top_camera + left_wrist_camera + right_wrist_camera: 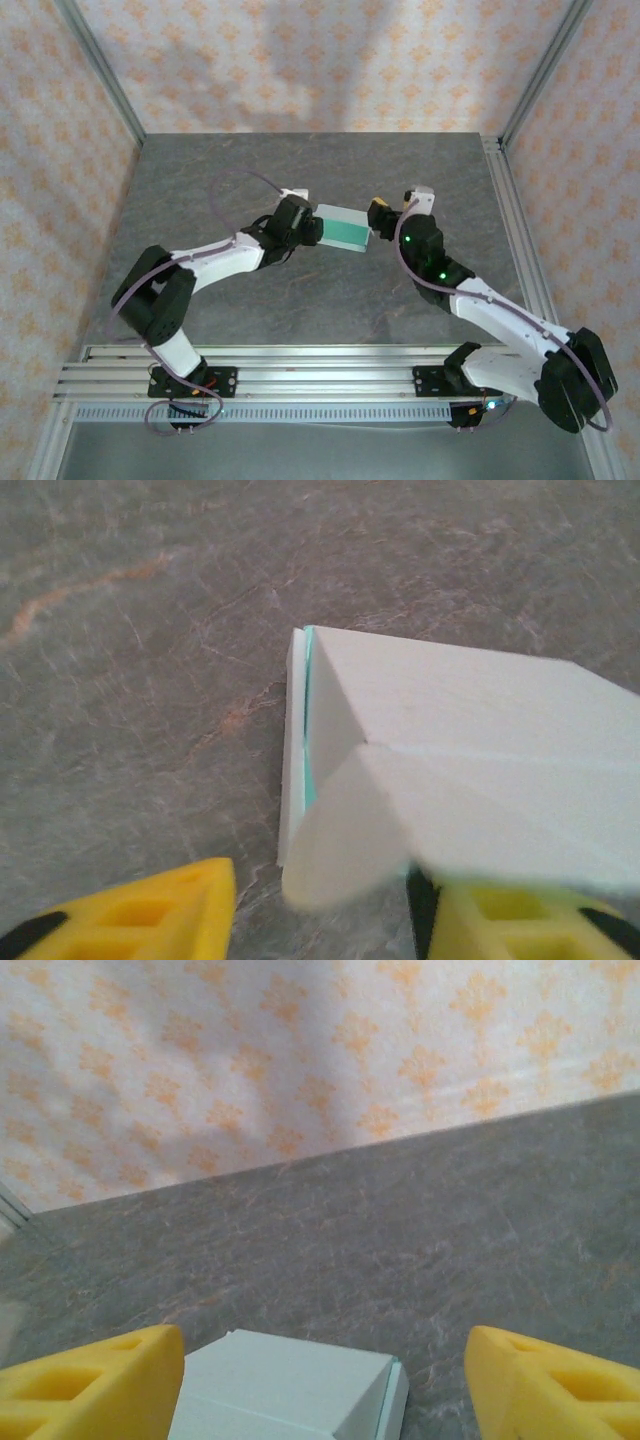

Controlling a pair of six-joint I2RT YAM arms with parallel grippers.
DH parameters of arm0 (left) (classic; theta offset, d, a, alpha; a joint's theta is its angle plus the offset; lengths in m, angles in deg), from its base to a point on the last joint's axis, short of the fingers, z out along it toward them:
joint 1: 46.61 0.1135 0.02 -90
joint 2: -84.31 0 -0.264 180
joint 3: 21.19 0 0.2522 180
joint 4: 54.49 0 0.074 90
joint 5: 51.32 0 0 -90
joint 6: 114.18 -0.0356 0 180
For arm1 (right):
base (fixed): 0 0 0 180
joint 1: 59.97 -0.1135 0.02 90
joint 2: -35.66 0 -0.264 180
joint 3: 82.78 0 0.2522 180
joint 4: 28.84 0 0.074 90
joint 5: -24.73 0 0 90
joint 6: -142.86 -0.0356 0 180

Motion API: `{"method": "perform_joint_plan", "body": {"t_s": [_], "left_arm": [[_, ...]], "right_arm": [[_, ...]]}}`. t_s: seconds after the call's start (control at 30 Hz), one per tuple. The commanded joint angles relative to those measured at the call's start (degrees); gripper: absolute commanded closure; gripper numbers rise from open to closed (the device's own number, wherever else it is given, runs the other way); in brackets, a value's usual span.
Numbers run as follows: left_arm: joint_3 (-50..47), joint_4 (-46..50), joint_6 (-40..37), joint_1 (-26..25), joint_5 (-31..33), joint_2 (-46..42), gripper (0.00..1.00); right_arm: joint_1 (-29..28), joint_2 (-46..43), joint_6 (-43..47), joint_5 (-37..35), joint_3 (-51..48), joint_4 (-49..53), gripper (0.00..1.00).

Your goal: Fold the paper box

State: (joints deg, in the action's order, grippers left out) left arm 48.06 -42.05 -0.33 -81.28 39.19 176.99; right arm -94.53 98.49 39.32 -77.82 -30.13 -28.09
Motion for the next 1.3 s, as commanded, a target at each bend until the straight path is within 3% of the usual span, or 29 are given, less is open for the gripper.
{"method": "perform_joint_plan", "body": {"t_s": [0.0,0.17,0.27,0.5,0.57,0.8,0.87,1.27], "left_arm": [[-5.20,-4.54,-1.93,-0.74,1.48,-7.57,0.40],[-11.58,-8.80,-2.30,-0.21,1.87,-17.41,0.19],[-8.33,-4.16,-1.29,2.66,-4.29,-17.53,0.13],[5.37,8.39,3.73,9.26,-19.08,-6.20,0.12],[9.41,10.99,3.87,9.98,-20.76,-1.62,0.10],[20.97,21.05,0.96,11.43,-25.45,10.59,0.19],[20.88,21.33,0.68,11.39,-26.33,12.30,0.25],[13.63,16.20,1.62,11.40,-26.96,12.76,0.40]], "right_arm": [[2.26,4.46,-9.73,3.62,5.46,13.07,0.18],[4.56,11.46,-14.44,11.14,10.78,15.99,0.15],[5.77,14.62,-16.98,14.26,11.93,15.64,0.15],[8.19,21.77,-22.80,20.27,12.53,15.69,0.23],[8.51,22.98,-24.18,21.48,11.78,13.87,0.27],[9.14,25.09,-25.33,24.10,10.06,11.17,0.38],[9.24,25.49,-25.21,24.70,10.04,11.18,0.39],[11.12,30.96,-24.37,27.87,10.32,9.72,0.45]]}}
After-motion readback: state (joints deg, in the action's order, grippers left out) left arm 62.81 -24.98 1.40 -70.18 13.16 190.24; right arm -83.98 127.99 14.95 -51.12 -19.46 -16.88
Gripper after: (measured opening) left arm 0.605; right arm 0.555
